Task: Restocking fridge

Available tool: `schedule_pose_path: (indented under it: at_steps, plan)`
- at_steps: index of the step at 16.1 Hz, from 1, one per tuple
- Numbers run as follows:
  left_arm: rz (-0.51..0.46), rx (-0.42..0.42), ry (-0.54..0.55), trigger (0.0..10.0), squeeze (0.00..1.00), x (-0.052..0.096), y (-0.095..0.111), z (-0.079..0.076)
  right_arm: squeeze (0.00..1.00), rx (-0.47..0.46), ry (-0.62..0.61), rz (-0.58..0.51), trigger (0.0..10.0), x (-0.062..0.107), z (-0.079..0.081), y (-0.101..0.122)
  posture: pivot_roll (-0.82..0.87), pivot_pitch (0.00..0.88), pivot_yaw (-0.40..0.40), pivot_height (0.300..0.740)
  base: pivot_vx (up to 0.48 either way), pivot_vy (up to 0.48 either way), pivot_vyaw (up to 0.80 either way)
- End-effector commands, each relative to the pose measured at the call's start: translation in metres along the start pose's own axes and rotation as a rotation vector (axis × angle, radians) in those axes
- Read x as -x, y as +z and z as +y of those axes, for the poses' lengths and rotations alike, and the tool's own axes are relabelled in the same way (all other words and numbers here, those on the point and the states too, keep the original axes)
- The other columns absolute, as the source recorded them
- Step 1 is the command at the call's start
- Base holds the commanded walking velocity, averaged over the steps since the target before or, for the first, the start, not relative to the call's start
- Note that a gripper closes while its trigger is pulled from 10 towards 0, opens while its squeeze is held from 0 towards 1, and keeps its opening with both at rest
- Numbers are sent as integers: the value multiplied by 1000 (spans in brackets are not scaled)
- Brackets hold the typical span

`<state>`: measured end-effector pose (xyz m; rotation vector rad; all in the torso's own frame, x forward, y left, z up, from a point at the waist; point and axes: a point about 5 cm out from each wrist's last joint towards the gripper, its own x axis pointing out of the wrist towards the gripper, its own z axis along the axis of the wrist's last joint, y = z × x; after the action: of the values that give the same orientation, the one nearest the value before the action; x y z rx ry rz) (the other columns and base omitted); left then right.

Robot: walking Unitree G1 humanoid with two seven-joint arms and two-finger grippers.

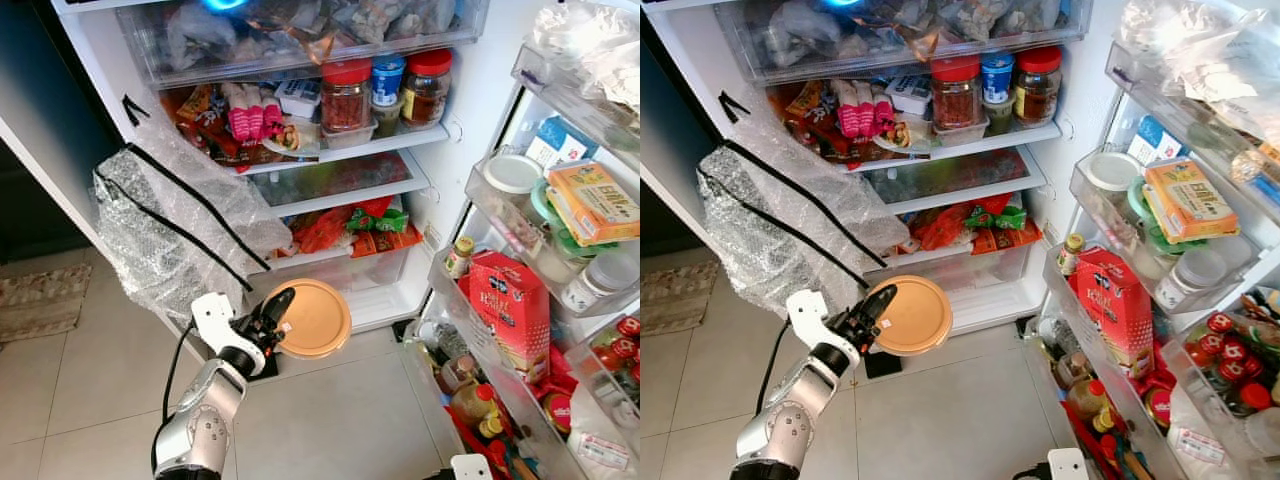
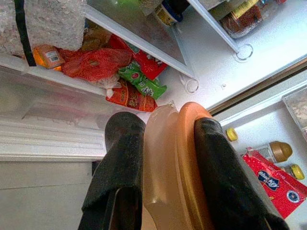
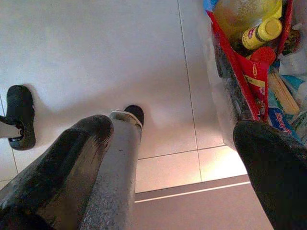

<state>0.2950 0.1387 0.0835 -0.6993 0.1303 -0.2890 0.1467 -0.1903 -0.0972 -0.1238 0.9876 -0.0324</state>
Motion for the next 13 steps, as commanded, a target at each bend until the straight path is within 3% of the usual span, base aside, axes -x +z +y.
schedule_pose_path:
  at_steps: [1,13]
  plan:
    - [-17,-5,-23,10000,0,-1,7,-4,0,-15,-8,25,10000,2,-2,-8,-6,154,31,740,255,0,0]
    - [-9,-16,-32,10000,0,-2,7,-6,0,-15,-28,30,10000,2,-8,-10,-2,153,33,740,285,0,0]
